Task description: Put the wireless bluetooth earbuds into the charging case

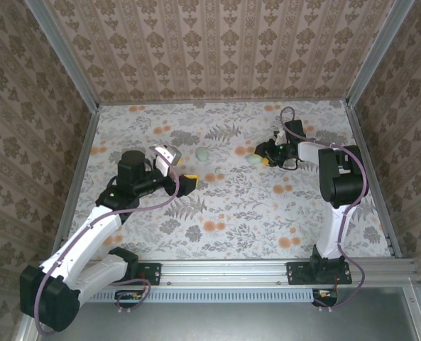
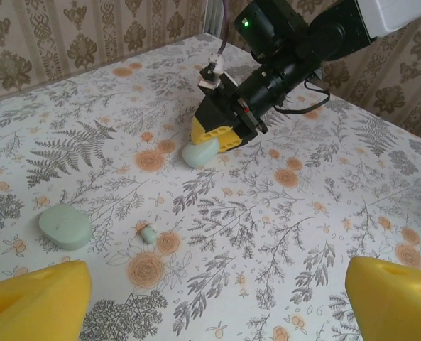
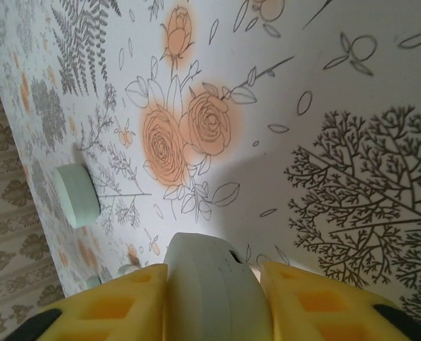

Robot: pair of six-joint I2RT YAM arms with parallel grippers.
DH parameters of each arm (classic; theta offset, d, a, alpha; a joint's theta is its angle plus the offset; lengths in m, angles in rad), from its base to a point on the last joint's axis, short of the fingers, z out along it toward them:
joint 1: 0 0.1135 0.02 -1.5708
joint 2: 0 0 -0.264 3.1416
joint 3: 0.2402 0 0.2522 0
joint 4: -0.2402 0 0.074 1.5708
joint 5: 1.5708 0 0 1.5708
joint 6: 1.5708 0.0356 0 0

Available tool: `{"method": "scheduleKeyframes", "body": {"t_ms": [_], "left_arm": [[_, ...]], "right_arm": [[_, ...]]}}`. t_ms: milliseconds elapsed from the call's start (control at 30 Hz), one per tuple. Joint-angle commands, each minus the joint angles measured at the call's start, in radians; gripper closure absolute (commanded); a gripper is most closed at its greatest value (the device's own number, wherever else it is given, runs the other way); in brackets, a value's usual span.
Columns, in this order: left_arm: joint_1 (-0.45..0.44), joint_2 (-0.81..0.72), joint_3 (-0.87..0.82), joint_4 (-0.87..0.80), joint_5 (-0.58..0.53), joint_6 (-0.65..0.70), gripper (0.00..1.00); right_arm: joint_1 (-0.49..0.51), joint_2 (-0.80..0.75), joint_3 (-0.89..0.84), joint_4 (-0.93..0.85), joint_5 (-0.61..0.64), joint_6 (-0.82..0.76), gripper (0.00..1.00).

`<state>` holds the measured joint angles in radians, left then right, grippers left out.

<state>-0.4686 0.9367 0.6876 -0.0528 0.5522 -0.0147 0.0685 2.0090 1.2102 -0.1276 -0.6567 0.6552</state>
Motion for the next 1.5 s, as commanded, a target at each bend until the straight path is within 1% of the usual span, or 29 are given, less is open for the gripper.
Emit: {"method": "scheduleKeyframes", "body": {"t_ms": [0, 67, 100, 200, 333, 400, 433, 533, 667, 833, 900, 1000, 1100, 1167, 1233, 1367, 1467], "left_arm": [[0.007, 0.018, 0.001, 0.022, 0.012, -0.002, 0.08], [0.007, 0.034, 0.007, 0.022, 0.018, 0.001, 0.08], [0.034, 0.043, 0.012, 0.022, 0.02, 0.002, 0.08], [0.039, 0.068, 0.024, 0.022, 0.023, 0.004, 0.08], [0.043, 0.09, 0.036, 0.023, 0.018, 0.0, 0.08], [0.049, 0.106, 0.046, 0.018, -0.003, -0.008, 0.09], [0.054, 0.117, 0.053, 0.009, -0.032, -0.017, 0.1], [0.082, 0.16, 0.087, -0.033, -0.092, -0.053, 0.13], [0.141, 0.209, 0.109, -0.078, -0.16, -0.134, 0.16], [0.205, 0.227, 0.102, -0.147, -0.253, -0.206, 0.18], [0.22, 0.222, 0.088, -0.169, -0.275, -0.211, 0.18], [0.239, 0.212, 0.053, -0.186, -0.298, -0.221, 0.17], [0.26, 0.206, 0.016, -0.182, -0.273, -0.229, 0.17], [0.269, 0.209, 0.01, -0.188, -0.248, -0.224, 0.17], [0.272, 0.212, 0.008, -0.182, -0.24, -0.212, 0.17], [0.28, 0.238, 0.014, -0.161, -0.207, -0.194, 0.16], [0.287, 0.263, 0.027, -0.15, -0.166, -0.203, 0.17]], "right_arm": [[0.005, 0.01, 0.015, -0.07, 0.045, -0.057, 0.55], [0.007, -0.005, 0.01, -0.091, 0.065, -0.069, 0.5], [0.007, -0.017, 0.008, -0.106, 0.079, -0.078, 0.47], [0.007, -0.057, 0.021, -0.17, 0.129, -0.11, 0.43], [0.014, -0.122, 0.043, -0.251, 0.205, -0.148, 0.41], [0.025, -0.149, 0.057, -0.29, 0.253, -0.166, 0.41], [0.034, -0.164, 0.064, -0.308, 0.279, -0.173, 0.4], [0.085, -0.191, 0.092, -0.355, 0.351, -0.195, 0.4], [0.21, -0.17, 0.171, -0.403, 0.464, -0.222, 0.39], [0.362, -0.048, 0.333, -0.46, 0.558, -0.199, 0.37], [0.41, 0.026, 0.422, -0.488, 0.608, -0.153, 0.37], [0.476, 0.152, 0.604, -0.55, 0.675, -0.125, 0.34], [0.516, 0.278, 0.801, -0.648, 0.729, -0.142, 0.32], [0.534, 0.361, 0.947, -0.721, 0.746, -0.153, 0.31], [0.548, 0.422, 1.05, -0.761, 0.758, -0.16, 0.3], [0.568, 0.521, 1.205, -0.804, 0.772, -0.161, 0.29], [0.573, 0.573, 1.271, -0.832, 0.782, -0.149, 0.28]]}}
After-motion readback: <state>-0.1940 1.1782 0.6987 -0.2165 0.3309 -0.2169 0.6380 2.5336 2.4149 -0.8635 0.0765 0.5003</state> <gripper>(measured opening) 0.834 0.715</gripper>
